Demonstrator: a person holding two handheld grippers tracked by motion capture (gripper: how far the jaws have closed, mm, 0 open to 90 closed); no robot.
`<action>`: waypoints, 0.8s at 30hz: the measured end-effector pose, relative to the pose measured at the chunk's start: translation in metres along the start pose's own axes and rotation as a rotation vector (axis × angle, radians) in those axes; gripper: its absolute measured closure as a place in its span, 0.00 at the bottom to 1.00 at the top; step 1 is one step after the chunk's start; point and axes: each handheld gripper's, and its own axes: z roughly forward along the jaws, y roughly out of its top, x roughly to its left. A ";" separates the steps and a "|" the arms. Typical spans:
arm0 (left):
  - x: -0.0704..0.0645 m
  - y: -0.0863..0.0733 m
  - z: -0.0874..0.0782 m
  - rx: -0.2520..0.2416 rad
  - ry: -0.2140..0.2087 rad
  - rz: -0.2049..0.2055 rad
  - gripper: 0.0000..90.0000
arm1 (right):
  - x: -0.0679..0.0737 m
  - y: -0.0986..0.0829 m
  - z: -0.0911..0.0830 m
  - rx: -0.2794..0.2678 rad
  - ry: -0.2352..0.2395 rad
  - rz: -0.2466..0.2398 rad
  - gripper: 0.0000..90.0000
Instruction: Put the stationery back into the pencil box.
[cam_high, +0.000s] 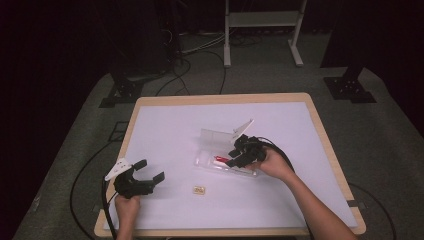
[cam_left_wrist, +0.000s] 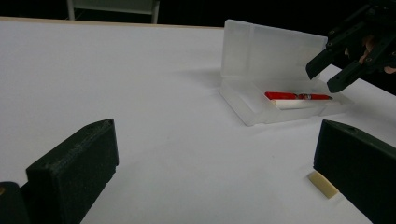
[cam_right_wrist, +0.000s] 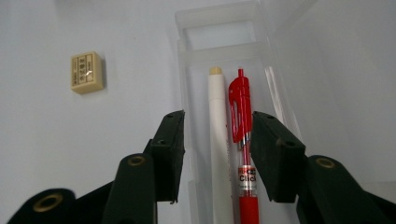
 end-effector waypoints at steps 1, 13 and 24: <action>0.000 0.000 0.000 0.000 0.000 0.000 0.00 | 0.000 0.000 -0.001 -0.004 0.003 0.003 0.60; 0.000 0.000 0.000 0.000 -0.001 0.000 0.00 | 0.005 0.002 -0.005 -0.019 0.011 0.004 0.54; -0.001 0.000 0.000 0.004 0.001 0.003 0.00 | 0.013 0.004 -0.010 -0.032 0.028 -0.005 0.50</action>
